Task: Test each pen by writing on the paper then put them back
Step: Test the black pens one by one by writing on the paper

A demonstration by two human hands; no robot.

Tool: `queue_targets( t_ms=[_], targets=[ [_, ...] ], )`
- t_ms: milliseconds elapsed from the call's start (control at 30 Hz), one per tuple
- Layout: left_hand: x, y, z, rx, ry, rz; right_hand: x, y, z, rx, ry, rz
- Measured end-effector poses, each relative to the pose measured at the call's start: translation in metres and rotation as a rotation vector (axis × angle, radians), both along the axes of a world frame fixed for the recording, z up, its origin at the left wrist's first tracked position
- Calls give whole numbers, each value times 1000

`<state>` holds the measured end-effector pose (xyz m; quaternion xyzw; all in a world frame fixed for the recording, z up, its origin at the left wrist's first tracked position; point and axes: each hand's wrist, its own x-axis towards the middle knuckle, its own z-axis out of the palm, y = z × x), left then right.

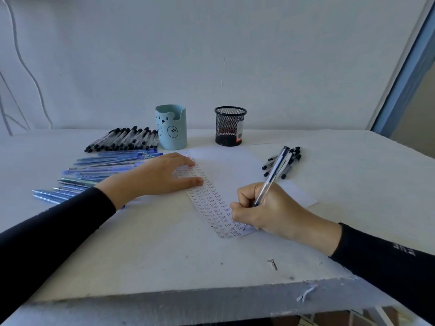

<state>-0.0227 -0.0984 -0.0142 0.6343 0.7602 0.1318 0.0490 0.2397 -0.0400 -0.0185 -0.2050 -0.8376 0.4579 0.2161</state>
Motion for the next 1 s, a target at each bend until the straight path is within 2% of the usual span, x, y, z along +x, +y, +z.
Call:
queue_targets(
  t_ms=[1000],
  targets=[
    [-1, 0, 1, -33, -25, 7, 2, -3, 5, -26, -35, -9]
  ],
)
